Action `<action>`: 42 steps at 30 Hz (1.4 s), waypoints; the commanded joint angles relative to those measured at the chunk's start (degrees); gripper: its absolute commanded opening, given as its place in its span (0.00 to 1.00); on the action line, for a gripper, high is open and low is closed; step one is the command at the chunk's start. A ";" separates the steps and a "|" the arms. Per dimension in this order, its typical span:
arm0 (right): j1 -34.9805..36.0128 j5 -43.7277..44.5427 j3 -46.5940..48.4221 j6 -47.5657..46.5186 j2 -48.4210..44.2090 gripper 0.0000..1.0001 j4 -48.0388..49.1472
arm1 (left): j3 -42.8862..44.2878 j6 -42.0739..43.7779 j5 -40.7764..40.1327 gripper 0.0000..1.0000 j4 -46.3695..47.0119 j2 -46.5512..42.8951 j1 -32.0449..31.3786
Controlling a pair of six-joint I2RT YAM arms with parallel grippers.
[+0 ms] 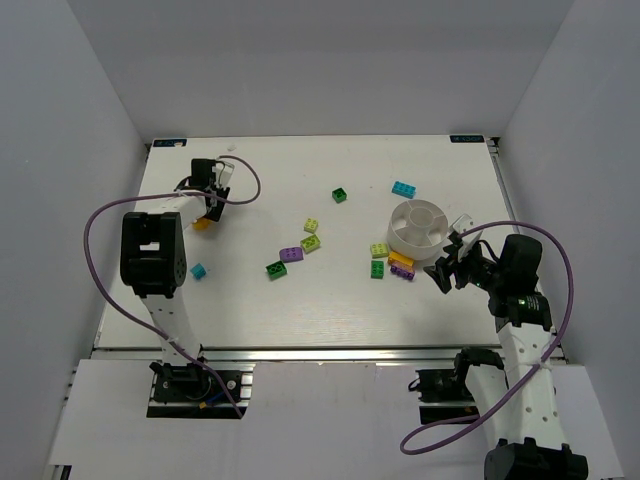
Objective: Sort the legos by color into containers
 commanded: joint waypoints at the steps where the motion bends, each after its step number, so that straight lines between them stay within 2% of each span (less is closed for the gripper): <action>1: -0.11 -0.14 1.54 -0.12 -0.58 0.72 1.17 | -1.94 -1.91 2.67 0.54 -0.61 -0.53 0.60; 7: -0.11 -0.23 1.54 -0.12 -0.84 0.72 1.26 | -4.75 -3.93 3.81 0.44 0.10 -2.38 1.12; 9: -0.11 -0.23 1.45 -0.12 -1.02 0.72 1.26 | -4.67 -4.46 4.07 0.44 0.01 -2.90 1.12; 13: -0.20 -0.31 1.27 0.06 -1.46 0.72 1.43 | -4.32 -5.08 2.67 0.72 -0.16 -3.17 1.12; 15: -0.11 -0.23 1.36 0.06 -1.55 0.72 1.52 | -4.40 -5.08 2.76 0.75 -0.25 -3.00 1.12; 20: -0.11 -0.23 1.27 0.06 -1.81 0.72 1.70 | -5.54 -5.61 1.79 0.78 0.10 -2.38 1.12; 31: -0.11 -0.14 1.27 0.15 -1.90 0.72 1.79 | -5.28 -5.61 3.54 0.76 -0.69 -3.78 1.12; 38: -0.02 -0.49 1.36 0.15 -2.07 0.72 1.70 | -3.35 -9.29 6.36 0.77 -9.73 -3.17 1.12; 42: -0.11 -0.93 1.36 0.15 -2.51 0.72 1.44 | -3.70 -11.40 7.06 0.76 -10.80 -1.77 1.12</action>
